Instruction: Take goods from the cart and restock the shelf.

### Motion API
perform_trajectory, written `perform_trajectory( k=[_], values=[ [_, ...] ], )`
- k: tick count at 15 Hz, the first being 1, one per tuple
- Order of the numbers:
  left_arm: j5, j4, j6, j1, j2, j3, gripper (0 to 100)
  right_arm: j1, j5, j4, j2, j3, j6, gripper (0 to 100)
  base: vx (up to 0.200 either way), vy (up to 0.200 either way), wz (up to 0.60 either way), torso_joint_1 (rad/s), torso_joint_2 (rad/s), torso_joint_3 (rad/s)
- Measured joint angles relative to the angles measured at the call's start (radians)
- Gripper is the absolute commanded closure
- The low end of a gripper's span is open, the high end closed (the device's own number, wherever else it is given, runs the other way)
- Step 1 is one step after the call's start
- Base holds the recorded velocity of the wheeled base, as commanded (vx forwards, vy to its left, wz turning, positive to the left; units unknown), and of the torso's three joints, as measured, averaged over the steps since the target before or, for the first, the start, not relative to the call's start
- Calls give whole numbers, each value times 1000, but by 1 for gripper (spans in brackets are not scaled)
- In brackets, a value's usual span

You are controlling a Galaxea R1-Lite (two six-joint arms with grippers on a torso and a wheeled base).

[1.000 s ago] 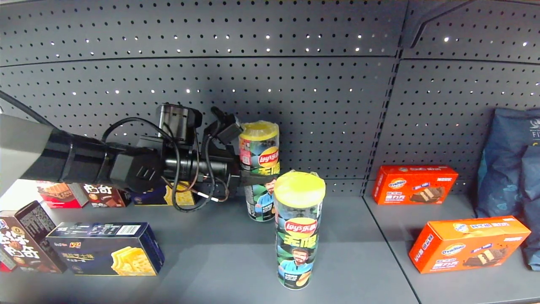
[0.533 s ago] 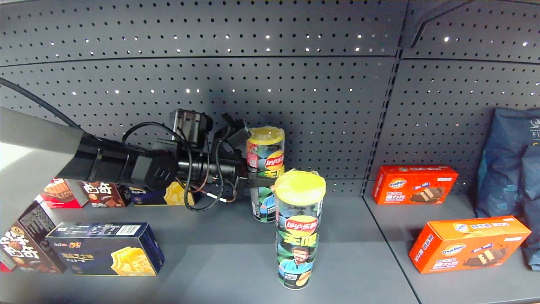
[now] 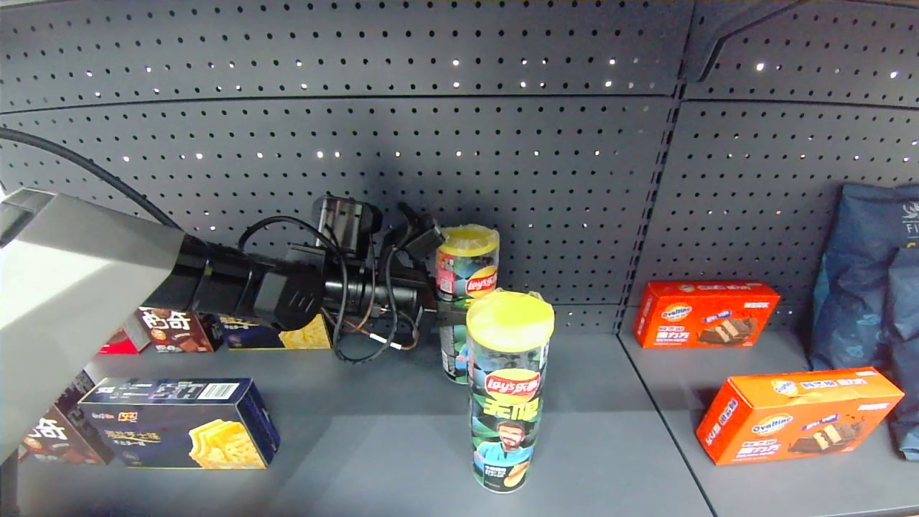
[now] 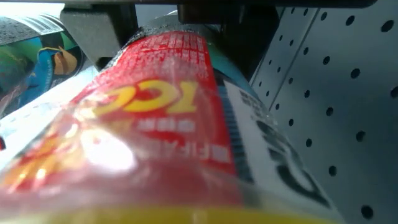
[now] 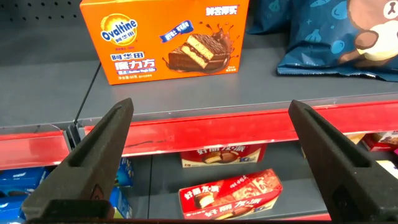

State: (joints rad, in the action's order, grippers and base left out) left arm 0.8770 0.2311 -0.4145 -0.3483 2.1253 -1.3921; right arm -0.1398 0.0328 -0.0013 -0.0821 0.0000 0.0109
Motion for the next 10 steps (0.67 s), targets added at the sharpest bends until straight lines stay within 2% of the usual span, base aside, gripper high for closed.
perform_trajectory(
  k=[3, 4, 10],
  values=[
    [0, 3, 1, -6, 17, -9, 100, 0, 0, 0, 0, 0, -1, 0, 0, 0, 0, 0, 0, 0],
    [0, 5, 1, -7, 21, -10, 0, 0, 0, 0, 0, 0, 0, 0, 0, 0, 0, 0, 0, 0],
    [-1, 34, 2, -6, 25, -8, 0, 0, 0, 0, 0, 0, 0, 0, 0, 0, 0, 0, 0, 0]
  ],
)
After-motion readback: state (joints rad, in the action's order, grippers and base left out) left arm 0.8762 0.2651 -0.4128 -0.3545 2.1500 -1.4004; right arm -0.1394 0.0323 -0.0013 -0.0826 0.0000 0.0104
